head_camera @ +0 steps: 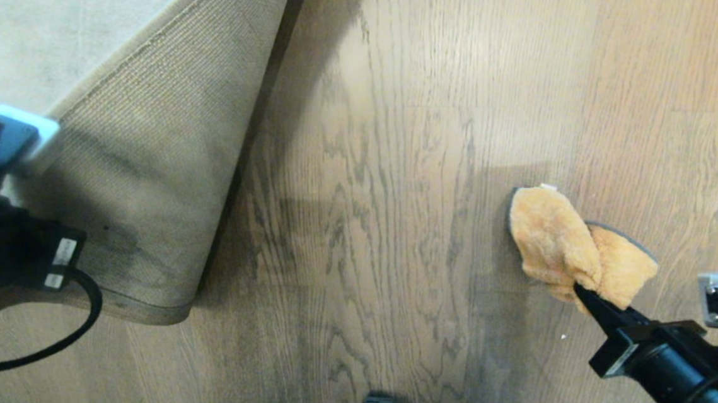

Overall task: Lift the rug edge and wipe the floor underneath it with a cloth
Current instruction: Lay down the carpet

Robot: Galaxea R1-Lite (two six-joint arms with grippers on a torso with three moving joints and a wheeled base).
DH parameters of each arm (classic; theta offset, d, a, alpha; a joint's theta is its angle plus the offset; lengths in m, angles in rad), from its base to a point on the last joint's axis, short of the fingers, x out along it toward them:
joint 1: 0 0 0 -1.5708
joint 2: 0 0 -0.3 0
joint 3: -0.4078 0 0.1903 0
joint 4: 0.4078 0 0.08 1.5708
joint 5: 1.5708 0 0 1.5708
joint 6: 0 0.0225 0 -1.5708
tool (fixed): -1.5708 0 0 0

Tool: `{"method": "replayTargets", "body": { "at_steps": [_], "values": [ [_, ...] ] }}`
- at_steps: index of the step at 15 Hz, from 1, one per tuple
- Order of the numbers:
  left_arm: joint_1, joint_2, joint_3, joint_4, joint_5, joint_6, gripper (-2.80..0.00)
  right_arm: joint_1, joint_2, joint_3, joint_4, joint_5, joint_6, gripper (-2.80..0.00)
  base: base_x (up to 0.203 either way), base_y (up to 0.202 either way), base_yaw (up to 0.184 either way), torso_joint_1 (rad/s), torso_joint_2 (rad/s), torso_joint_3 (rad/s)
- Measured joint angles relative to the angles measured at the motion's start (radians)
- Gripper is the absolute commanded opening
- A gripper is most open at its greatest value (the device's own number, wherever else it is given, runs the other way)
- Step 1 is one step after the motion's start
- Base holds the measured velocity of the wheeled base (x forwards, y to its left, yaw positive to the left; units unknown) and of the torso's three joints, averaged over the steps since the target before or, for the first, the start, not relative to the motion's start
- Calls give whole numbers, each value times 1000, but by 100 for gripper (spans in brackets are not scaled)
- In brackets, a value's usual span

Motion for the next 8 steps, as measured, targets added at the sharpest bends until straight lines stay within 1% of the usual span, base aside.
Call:
{"method": "replayTargets", "body": {
  "at_steps": [2, 8],
  "values": [
    [-1, 0, 0, 0, 1, 1, -280, -32, -42, 0, 0, 1, -25, -280, 0, 0, 0, 0, 0, 0],
    [-18, 0, -1, 0, 3, 2, -280, -231, -168, 1, 0, 3, -75, -280, 0, 0, 0, 0, 0, 0]
  ]
}}
